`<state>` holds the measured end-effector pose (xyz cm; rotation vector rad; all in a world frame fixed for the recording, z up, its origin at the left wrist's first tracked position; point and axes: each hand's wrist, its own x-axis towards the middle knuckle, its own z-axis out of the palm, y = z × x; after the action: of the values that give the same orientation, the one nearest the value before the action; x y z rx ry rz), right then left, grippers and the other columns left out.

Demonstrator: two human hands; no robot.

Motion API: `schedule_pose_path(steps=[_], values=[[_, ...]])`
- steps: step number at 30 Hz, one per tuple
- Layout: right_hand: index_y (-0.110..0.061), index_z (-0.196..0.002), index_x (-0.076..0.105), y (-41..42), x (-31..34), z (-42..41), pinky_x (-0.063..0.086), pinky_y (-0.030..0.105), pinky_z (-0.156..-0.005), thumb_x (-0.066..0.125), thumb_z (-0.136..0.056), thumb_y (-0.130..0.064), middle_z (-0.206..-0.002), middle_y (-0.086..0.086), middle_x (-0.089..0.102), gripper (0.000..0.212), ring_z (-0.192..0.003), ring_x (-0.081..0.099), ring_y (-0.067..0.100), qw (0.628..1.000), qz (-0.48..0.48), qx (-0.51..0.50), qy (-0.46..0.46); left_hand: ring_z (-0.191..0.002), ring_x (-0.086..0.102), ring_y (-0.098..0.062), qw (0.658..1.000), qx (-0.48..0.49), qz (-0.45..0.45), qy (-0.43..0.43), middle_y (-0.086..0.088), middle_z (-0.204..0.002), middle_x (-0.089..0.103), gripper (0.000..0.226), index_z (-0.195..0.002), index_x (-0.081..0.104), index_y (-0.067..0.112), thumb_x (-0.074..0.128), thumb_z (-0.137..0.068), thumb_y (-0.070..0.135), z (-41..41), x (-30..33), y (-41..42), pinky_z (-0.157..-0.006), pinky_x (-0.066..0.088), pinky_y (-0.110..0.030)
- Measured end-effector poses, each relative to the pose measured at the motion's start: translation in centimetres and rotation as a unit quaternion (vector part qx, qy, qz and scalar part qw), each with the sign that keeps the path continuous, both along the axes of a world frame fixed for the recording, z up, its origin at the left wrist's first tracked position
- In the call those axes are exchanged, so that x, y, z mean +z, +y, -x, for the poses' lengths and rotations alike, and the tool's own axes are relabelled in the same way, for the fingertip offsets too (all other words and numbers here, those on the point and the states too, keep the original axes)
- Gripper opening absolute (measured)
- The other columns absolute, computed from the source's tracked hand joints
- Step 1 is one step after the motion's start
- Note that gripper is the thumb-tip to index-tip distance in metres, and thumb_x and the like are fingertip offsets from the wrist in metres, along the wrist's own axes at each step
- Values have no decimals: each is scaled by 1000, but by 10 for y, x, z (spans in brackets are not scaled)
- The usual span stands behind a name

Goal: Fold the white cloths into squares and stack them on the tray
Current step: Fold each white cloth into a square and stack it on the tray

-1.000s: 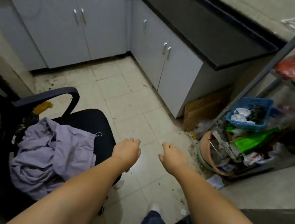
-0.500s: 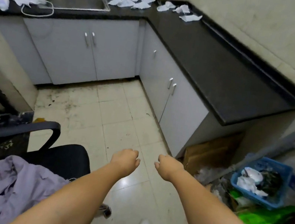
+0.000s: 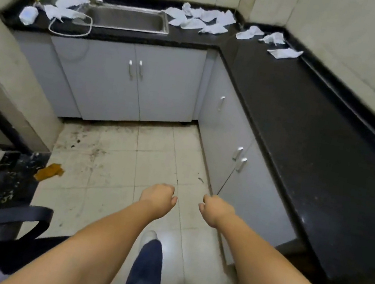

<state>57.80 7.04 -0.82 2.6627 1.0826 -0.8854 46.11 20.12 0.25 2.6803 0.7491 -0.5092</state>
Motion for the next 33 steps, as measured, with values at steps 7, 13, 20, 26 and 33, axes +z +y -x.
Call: schedule_pose_path(steps=[7,13,20,26,33], values=[[-6,-126,44,130,19,-120,41,38,-89,26,-102,-32,-130,16,48,39,-115,51,34,999,-29,-25,8,-114,54,-28,1000,-12,-23,5,-9,-126,55,37,-123,53,12,33,-100,33,-110,18,140,-89,46,-37],[-7,-122,48,216,37,-216,40,34,-81,28,-101,-29,-124,15,52,36,-109,53,33,994,-88,-62,0,-111,55,-29,999,-17,-27,-1,-10,-122,57,35,-118,56,12,34,-99,32,-217,33,233,-88,46,-37],[-6,-124,48,292,63,-369,42,39,-90,30,-102,-31,-129,17,50,38,-115,52,35,984,-152,-73,-52,-111,55,-30,996,-59,-38,-50,-12,-120,58,34,-115,55,11,34,-99,32,-392,50,310,-86,45,-36],[-10,-123,50,320,82,-509,45,42,-92,32,-101,-34,-125,14,51,38,-113,54,32,979,-142,-131,-70,-111,55,-31,990,-110,-39,-76,-13,-120,57,35,-115,55,10,35,-99,34,-544,73,353,-88,47,-40],[-9,-125,49,325,79,-631,45,42,-94,31,-102,-34,-127,13,51,39,-115,54,32,967,-115,-215,-77,-109,55,-30,977,-195,-37,-81,-12,-121,55,34,-120,50,11,36,-100,34,-695,77,379,-84,46,-40]])
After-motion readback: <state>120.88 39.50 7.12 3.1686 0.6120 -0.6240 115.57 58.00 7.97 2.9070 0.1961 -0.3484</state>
